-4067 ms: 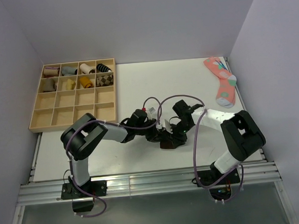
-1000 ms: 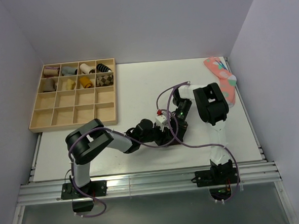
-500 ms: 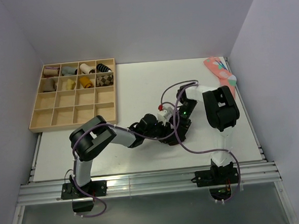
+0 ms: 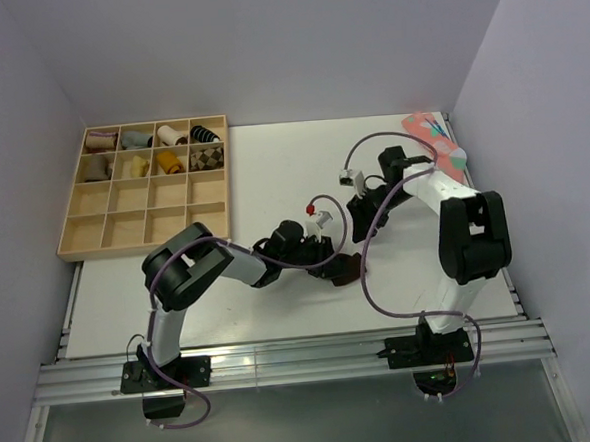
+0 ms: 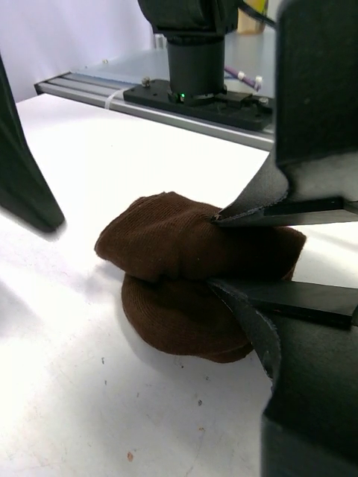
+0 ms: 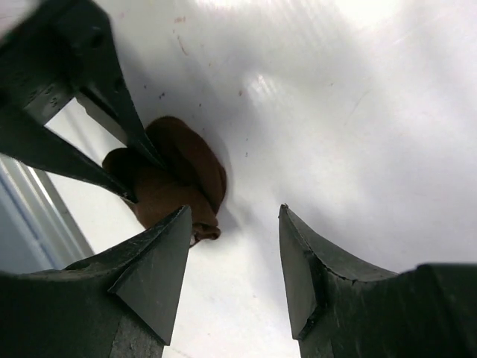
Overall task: Roll the socks
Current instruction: Roll the sock at the center of the board, then pick up the sock at the center of the board.
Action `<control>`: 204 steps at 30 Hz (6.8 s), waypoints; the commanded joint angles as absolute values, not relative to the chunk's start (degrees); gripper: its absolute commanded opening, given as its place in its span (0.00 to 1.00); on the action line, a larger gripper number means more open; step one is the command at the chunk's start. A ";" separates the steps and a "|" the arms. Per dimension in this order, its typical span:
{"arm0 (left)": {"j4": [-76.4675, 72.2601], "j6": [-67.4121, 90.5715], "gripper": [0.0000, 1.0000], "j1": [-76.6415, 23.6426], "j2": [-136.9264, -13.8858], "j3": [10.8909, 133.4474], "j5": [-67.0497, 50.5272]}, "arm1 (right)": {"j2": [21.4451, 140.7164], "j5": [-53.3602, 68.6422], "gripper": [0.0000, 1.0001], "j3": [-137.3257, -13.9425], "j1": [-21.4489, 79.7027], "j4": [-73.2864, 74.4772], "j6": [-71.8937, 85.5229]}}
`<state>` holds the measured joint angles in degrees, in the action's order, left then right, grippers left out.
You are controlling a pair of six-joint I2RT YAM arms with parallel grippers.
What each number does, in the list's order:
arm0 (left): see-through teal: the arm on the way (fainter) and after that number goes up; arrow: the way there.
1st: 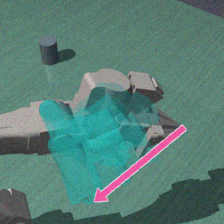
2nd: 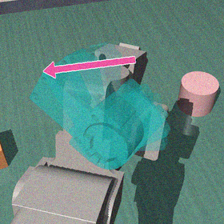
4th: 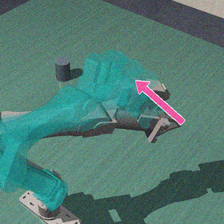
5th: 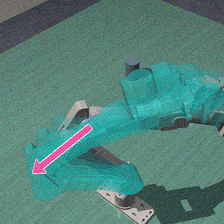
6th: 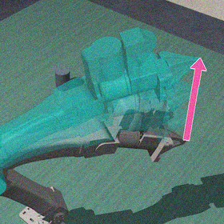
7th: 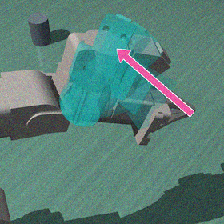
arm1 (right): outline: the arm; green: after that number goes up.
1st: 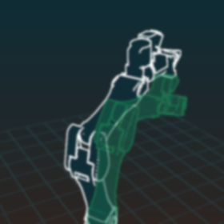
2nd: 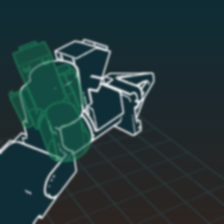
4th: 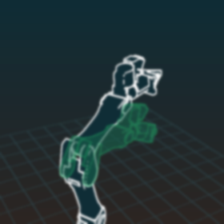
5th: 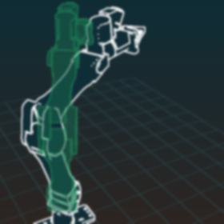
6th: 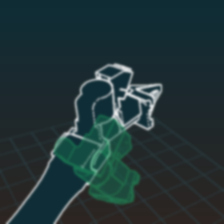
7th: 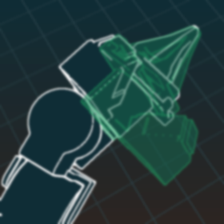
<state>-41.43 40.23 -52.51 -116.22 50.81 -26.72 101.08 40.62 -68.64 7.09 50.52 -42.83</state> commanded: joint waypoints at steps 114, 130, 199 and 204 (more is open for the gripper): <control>-24.43 69.78 0.36 -38.94 -99.85 41.84 -15.38 | 88.77 20.30 0.06 -45.09 34.28 29.62 -55.02; -22.68 87.08 0.46 -55.79 -84.64 29.71 16.74 | 92.02 17.67 0.05 -47.81 34.80 30.85 -47.82; -29.18 139.66 0.58 -75.76 -114.34 36.21 46.94 | 93.87 32.95 0.03 -54.31 34.19 43.15 -34.98; -29.62 139.39 0.58 -75.76 -114.79 36.12 46.41 | 93.52 37.08 0.03 -55.89 33.84 46.14 -36.91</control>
